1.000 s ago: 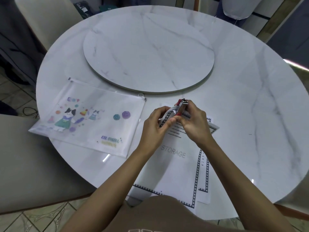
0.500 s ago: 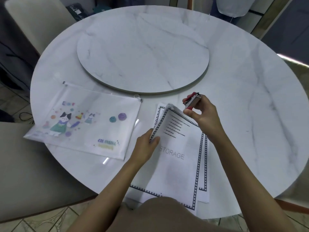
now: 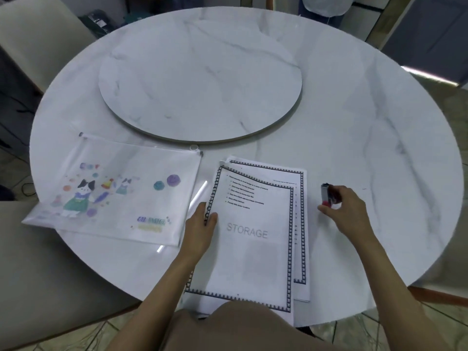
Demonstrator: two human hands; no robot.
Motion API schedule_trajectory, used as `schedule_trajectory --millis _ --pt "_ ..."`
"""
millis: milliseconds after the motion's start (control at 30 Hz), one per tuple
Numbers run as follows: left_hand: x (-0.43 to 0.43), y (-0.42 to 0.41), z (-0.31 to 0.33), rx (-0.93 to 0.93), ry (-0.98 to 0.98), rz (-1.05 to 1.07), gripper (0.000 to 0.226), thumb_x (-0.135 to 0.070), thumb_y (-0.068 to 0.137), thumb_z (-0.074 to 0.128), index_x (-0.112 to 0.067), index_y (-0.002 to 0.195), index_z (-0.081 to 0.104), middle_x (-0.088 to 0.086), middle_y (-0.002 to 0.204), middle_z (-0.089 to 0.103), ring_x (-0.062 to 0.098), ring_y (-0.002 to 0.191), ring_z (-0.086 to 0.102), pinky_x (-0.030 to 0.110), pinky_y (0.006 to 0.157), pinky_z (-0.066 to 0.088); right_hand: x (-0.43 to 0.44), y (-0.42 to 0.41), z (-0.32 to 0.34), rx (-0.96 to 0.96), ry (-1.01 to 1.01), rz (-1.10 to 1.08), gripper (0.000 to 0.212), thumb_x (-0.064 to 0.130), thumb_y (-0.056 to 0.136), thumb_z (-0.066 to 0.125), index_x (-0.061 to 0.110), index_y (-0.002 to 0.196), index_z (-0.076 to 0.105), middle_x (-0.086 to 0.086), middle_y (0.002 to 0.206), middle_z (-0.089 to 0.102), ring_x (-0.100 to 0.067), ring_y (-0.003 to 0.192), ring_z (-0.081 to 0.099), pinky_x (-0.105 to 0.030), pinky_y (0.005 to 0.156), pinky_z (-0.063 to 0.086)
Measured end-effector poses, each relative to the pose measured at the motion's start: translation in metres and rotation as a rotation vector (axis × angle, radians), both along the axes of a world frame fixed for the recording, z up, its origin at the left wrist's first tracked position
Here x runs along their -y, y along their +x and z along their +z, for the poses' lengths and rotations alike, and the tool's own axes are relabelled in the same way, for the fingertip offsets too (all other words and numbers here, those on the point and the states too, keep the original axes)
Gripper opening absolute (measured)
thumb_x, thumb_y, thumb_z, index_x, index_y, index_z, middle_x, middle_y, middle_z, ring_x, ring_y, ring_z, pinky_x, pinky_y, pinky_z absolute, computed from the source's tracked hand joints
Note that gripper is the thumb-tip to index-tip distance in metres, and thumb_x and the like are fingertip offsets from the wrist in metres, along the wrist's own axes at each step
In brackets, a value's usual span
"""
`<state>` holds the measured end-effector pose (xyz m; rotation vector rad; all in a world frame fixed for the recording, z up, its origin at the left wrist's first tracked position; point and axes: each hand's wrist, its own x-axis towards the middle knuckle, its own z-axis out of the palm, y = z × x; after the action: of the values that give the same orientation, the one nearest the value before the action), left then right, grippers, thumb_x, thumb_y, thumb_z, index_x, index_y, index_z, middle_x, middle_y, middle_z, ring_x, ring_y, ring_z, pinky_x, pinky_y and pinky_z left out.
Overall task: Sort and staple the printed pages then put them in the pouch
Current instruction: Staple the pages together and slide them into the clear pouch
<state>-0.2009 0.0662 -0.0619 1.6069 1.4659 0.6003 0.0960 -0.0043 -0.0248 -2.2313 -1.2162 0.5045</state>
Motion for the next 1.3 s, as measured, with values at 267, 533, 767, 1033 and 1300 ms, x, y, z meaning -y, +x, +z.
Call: schedule_trajectory --millis 267,533,767,1033,1300 --pt "-0.008 0.028 0.012 0.022 0.066 0.085 0.027 -0.01 0.096 0.045 -0.004 0.121 0.05 0.002 0.096 0.06 0.012 0.076 0.052 0.005 0.056 0.035 0.021 0.04 -0.029 0.139 -0.196 -0.14 0.038 0.013 0.078 0.07 -0.001 0.111 0.058 -0.022 0.103 0.057 -0.039 0.1 0.052 -0.044 0.086 0.042" --pt "-0.023 0.059 0.013 -0.029 0.092 0.15 0.027 -0.008 0.096 0.043 -0.001 0.122 0.048 0.004 0.098 0.057 0.02 0.086 0.052 0.016 0.064 0.032 0.018 0.043 -0.023 0.238 -0.115 -0.151 0.037 0.02 0.084 0.066 -0.001 0.113 0.059 -0.022 0.113 0.055 -0.039 0.107 0.047 -0.043 0.089 0.036" --pt "-0.024 0.053 -0.002 -0.307 0.003 0.174 0.045 -0.016 0.09 0.055 -0.004 0.132 0.045 0.022 0.134 0.044 0.036 0.127 0.034 0.036 0.099 0.025 0.007 -0.018 -0.007 -0.123 0.013 0.031 0.032 0.011 0.088 0.06 0.001 0.118 0.055 -0.017 0.114 0.052 -0.023 0.098 0.052 -0.032 0.094 0.04" --pt "-0.031 0.044 0.014 0.01 -0.315 0.214 0.068 -0.031 0.085 0.06 -0.004 0.14 0.03 0.014 0.144 0.031 0.028 0.122 0.042 0.039 0.105 0.035 -0.001 -0.055 -0.016 -0.581 -0.205 -0.207 0.062 0.023 0.089 0.058 0.006 0.142 0.028 -0.014 0.142 0.037 -0.028 0.128 0.041 -0.036 0.104 0.036" --pt "-0.011 0.048 0.01 0.055 -0.34 0.173 0.041 -0.019 0.093 0.052 -0.007 0.132 0.046 0.013 0.133 0.054 0.03 0.115 0.054 0.04 0.099 0.044 0.002 -0.052 -0.014 -0.694 -0.135 -0.16 0.011 0.014 0.093 0.048 0.011 0.098 0.057 -0.007 0.102 0.063 -0.025 0.095 0.06 -0.033 0.084 0.048"
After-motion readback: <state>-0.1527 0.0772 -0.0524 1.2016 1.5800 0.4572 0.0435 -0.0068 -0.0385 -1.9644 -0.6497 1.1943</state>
